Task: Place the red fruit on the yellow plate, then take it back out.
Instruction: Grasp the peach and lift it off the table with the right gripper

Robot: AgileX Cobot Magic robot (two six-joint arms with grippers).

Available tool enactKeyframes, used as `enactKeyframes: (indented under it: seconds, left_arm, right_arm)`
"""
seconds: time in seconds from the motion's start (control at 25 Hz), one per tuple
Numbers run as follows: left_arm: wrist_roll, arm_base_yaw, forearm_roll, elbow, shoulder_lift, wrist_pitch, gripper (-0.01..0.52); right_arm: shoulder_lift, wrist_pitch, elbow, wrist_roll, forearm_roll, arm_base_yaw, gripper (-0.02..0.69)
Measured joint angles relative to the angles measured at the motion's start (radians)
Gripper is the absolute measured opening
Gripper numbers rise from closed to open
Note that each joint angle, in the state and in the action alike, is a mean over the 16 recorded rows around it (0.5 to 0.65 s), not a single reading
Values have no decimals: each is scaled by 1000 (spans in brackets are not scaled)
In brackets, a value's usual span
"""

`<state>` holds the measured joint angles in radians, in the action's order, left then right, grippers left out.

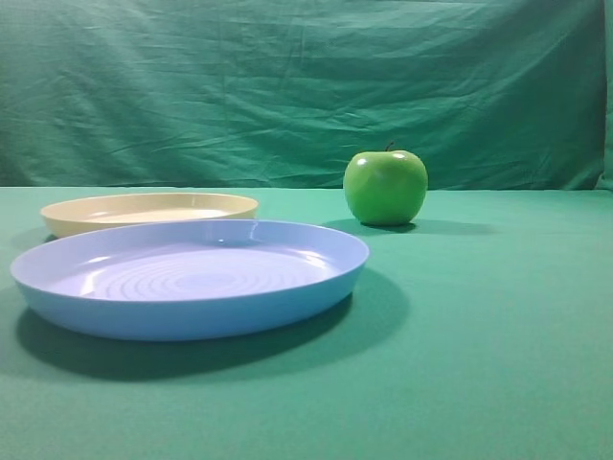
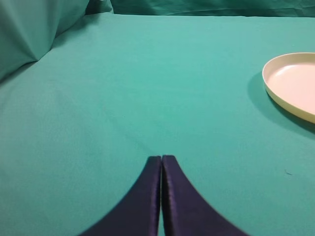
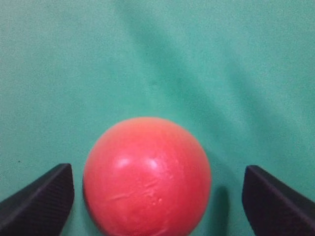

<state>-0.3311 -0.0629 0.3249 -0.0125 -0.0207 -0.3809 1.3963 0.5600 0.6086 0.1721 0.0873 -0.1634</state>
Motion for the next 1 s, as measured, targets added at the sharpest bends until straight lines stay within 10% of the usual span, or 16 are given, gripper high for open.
enactKeyframes:
  seconds: [1.0]
  left_arm:
    - [0, 0, 0, 0, 0, 0, 0]
  right_arm:
    - [133, 147, 403, 30, 56, -49, 217]
